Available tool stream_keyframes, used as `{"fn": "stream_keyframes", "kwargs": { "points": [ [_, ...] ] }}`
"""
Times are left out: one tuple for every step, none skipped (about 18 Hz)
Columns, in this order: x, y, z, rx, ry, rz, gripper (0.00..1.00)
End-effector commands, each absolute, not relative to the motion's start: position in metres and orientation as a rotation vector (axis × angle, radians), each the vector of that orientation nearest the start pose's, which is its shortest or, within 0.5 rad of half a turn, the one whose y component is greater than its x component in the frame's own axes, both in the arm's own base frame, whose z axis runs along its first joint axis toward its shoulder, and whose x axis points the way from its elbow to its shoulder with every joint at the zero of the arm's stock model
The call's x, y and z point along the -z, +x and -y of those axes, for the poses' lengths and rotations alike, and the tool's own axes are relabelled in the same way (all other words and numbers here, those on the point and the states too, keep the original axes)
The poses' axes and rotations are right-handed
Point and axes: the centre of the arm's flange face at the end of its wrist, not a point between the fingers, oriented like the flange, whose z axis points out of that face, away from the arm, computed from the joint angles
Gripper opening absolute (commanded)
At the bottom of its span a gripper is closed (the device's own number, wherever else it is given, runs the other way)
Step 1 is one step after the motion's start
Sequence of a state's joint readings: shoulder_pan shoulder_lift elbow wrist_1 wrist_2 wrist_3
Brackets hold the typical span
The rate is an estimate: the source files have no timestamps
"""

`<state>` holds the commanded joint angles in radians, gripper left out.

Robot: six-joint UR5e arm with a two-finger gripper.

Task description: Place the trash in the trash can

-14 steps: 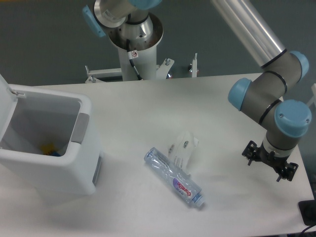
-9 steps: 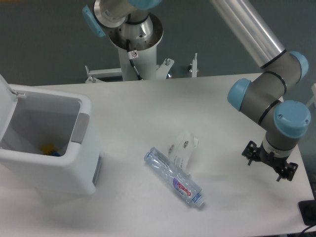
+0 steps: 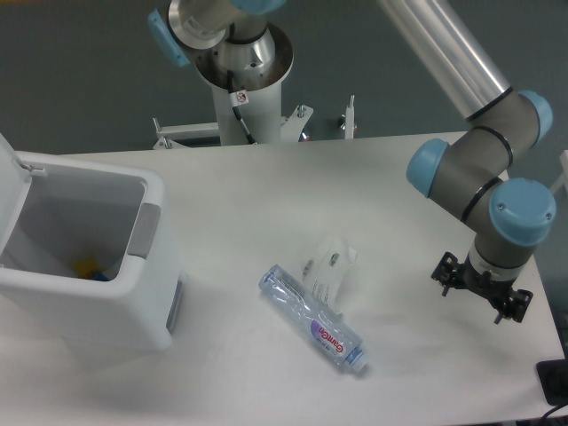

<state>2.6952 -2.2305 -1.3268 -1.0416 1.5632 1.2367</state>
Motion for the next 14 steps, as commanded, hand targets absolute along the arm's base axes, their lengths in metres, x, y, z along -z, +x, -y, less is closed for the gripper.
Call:
{"fn": "stream_keyframes", "kwargs": {
  "points": [
    [-0.253,-0.595,-0.435,-0.15,-3.085,-0.127,1.0],
    [-0.252,-0.59,-0.432,-0.138,-3.089,-0.089,1.0],
    [-0.253,-0.585,-0.43,-0.128,-3.091,-0.067,1.0],
    [-0.25,-0.577,-0.427,-0.111,-3.096,-0.062,1.0],
    [-0.248,-0.57,-0.425,-0.095,-3.1,-0.051,1.0],
    [-0.242,-0.56,-0.421,-0.064,-3.109,-0.036,1.0],
    [-0.237,-0.551,-0.417,-0.04,-3.119,-0.031,1.0],
    [-0.235,-0.541,-0.416,-0.024,-3.124,-0.038,1.0],
    [-0.237,-0.531,-0.411,-0.012,-3.126,-0.043,1.0],
    [-0.24,-0.528,-0.409,-0.009,-3.118,-0.041,1.0],
    [-0.245,-0.525,-0.411,-0.007,-3.1,-0.043,1.0],
    [-0.253,-0.523,-0.413,-0.005,-3.074,-0.039,1.0],
    [-0.261,-0.52,-0.415,0.001,-3.045,-0.04,1.0],
    [-0.27,-0.517,-0.417,0.009,-3.013,-0.03,1.0]
  ]
}}
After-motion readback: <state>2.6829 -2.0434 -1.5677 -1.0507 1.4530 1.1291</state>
